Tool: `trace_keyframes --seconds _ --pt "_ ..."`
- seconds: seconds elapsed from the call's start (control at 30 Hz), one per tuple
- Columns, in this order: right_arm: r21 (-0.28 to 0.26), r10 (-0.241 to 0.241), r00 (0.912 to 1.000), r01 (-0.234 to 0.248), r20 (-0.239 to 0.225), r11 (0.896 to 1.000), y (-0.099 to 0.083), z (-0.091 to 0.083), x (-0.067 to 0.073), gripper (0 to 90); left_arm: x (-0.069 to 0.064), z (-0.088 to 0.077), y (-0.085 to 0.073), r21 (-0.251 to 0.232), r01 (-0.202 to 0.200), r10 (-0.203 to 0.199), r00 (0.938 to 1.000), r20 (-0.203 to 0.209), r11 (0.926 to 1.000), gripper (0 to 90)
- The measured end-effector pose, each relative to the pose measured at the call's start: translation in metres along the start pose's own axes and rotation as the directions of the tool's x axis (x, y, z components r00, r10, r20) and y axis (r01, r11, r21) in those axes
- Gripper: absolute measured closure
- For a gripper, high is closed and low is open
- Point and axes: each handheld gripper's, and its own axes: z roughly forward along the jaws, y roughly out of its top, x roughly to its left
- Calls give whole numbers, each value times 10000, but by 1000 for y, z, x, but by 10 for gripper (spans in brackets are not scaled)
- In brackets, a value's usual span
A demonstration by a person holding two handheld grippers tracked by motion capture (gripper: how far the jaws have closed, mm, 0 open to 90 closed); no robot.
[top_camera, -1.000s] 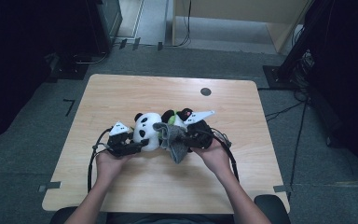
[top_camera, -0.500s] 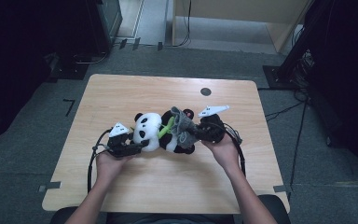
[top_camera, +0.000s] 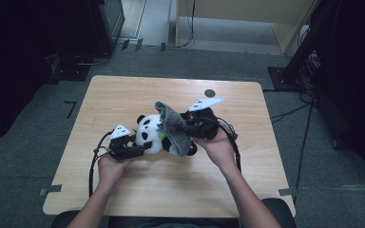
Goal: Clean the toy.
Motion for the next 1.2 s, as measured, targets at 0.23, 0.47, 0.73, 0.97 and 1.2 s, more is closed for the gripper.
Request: trace_keyframes --seconds 0.23,0.47,0.73,0.97,1.2 --pt "594 -253 9988 278 -424 9978 16 44 13 787 -1 0 0 -53 50 -50 10000 -33 10000 347" --pt "1145 -131 9976 208 -679 9932 20 98 21 784 -3 -1 1 -40 170 -170 9998 -56 9998 354" --pt "1290 -446 9961 541 -759 9902 7 103 24 784 -2 0 1 -19 156 -156 9999 -11 9999 354" --pt "1612 -594 9947 724 -844 9843 -11 93 24 789 -1 0 0 4 5 -5 10000 51 10000 354" --pt "1745 -809 9919 971 -977 9799 -32 76 19 789 2 0 0 -46 101 -100 9997 208 9999 355"
